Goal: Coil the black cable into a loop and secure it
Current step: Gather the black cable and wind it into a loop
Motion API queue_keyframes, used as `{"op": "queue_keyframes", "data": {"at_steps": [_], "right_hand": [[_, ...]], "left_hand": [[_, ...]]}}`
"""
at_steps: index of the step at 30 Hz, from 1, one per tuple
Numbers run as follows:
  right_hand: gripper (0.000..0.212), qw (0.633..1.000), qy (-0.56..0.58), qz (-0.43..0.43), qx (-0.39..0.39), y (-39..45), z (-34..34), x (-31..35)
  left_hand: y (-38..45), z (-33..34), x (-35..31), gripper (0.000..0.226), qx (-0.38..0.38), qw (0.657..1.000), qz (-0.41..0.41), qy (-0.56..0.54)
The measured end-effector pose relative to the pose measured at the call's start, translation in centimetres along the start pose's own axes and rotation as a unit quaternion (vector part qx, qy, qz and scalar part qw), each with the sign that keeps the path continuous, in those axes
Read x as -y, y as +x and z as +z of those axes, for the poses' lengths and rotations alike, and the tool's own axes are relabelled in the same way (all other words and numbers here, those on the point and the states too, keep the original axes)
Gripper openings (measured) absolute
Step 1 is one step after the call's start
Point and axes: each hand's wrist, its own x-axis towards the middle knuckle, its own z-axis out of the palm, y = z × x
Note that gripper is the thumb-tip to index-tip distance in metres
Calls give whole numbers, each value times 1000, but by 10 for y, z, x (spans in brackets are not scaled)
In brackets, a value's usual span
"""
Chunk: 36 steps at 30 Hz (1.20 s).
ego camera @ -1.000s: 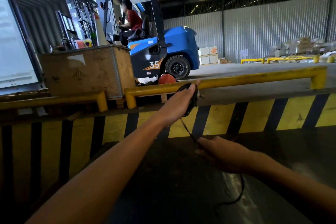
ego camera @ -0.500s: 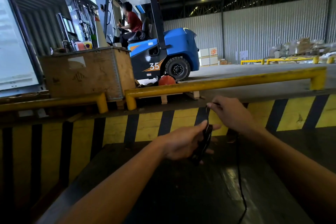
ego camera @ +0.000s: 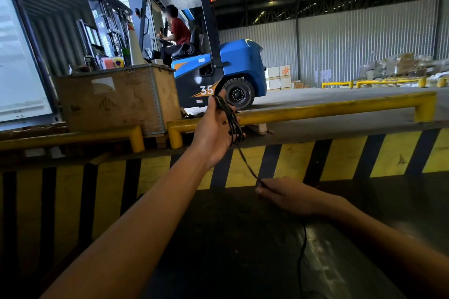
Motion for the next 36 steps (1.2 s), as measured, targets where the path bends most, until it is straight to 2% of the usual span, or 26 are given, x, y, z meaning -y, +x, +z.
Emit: {"op": "queue_keyframes", "data": {"at_steps": [2, 3, 6, 8, 10, 11, 12, 14, 16, 18, 21, 25, 27, 29, 31, 33, 34, 36], "right_hand": [[32, 999, -21, -16, 31, -4, -2, 7], [31, 999, -29, -20, 28, -6, -7, 10], [22, 997, -39, -6, -61, -3, -35, 11], [22, 989, -47, -3, -142, 0, -54, 5], [24, 978, -45, -1, -205, 5, -64, -2], [24, 972, -39, 0, -233, 7, -66, -5], [23, 965, -28, -1, -262, 10, -67, -6], [26, 949, -5, -1, -316, 14, -67, -8], [32, 934, 13, 0, -358, 16, -63, -9], [32, 932, 29, 4, -362, 17, -54, -8], [24, 954, 73, -7, -292, 15, -30, 7], [32, 978, 59, -12, -198, 10, 1, 28], [33, 986, 53, -19, -157, 8, 7, 31], [33, 988, 24, -35, -149, 4, 2, 30], [31, 991, -24, -47, -124, -1, -7, 26], [28, 996, -58, -38, -58, -7, -18, 22], [26, 996, -79, -32, -30, -10, -24, 19], [25, 993, -117, -24, -23, -19, -39, 14]], "left_hand": [[-4, -4, 0, 36, -44, 987, 33, 148], [-5, -8, 2, 33, -47, 965, 38, 256], [-13, -28, 16, 44, 34, 852, -12, 522], [-18, -34, 24, 49, 95, 792, -55, 600], [-22, -32, 29, 49, 131, 761, -110, 626], [-25, -30, 30, 50, 150, 758, -152, 616], [-28, -28, 30, 50, 181, 770, -202, 577], [-37, -21, 28, 49, 261, 820, -292, 417], [-43, -13, 20, 47, 296, 869, -318, 238], [-41, -5, 11, 48, 299, 904, -288, 99], [-31, 2, 2, 53, 279, 939, -200, -35], [-17, 8, -4, 53, 157, 977, -75, -124], [-11, 8, -6, 51, 94, 990, -30, -104], [-8, 6, -1, 48, 53, 998, -15, 22], [-9, 3, 8, 47, 26, 985, -13, 171], [-12, -4, 13, 47, 11, 949, -19, 316], [-15, -9, 14, 46, 14, 919, -23, 393], [-21, -18, 16, 46, 54, 847, -48, 526]]}}
